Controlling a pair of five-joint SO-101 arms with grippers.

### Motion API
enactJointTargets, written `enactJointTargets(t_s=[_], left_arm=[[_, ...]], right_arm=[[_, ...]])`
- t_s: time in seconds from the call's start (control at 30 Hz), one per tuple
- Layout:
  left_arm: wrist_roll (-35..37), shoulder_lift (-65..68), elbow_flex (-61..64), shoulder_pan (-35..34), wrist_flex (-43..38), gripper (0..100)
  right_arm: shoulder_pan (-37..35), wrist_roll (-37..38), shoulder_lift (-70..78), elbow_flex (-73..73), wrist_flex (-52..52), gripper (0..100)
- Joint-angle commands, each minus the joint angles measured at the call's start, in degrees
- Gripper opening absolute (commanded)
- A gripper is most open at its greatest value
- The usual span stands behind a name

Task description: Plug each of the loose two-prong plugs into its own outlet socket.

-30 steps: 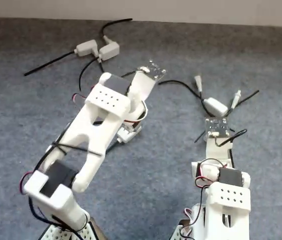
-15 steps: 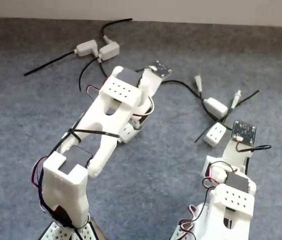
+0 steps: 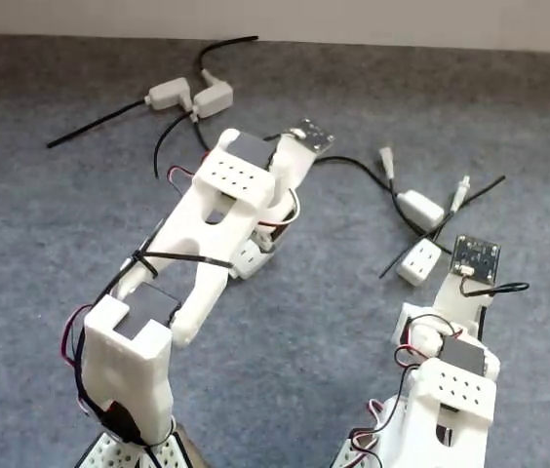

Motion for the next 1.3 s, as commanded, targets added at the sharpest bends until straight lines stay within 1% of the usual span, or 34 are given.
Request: enactJointTargets(t_s=[0.0,0.2,0.43,0.57,0.7,0.77,0.87,1.03,1.17,1.27], left_arm=[[-0.18,1.89,-1.27,0.31,0.09,1],[-0.18,7.25,-4.62,-0.04,0.09,1],[-0.18,9.01,-9.36,-1.45,0.09,1],[-0.18,9.1,-7.52,-1.54,0.18,1],[-0.88,8.66,-7.69,-1.54,2.99,1],[-2.99,8.57,-9.27,-1.36,5.01,1],[-3.34,8.66,-12.35,-1.54,7.74,1],[-3.43,9.01,-12.97,-1.63,7.82,1],[-3.6,8.57,-13.14,-2.95,8.09,1],[-5.54,7.08,-13.05,-4.0,8.26,1]], right_arm=[[0.13,-0.7,-0.48,-0.31,-0.92,0.7],[0.13,-0.7,-0.48,-0.31,-0.92,0.7],[0.13,-0.7,-0.48,-0.31,-1.1,0.7],[0.13,-0.7,-0.48,-0.31,-1.1,0.7],[0.13,-0.7,-0.48,-0.31,-1.1,0.7],[0.13,-0.7,-0.48,-0.31,-1.1,0.7],[0.13,-0.7,-0.48,-0.31,-1.36,0.7],[0.13,-0.7,-0.48,-0.31,-1.36,0.7],[0.13,-0.7,-0.48,-0.31,-1.36,0.7],[0.13,-0.7,-0.48,-0.31,-1.36,0.7]])
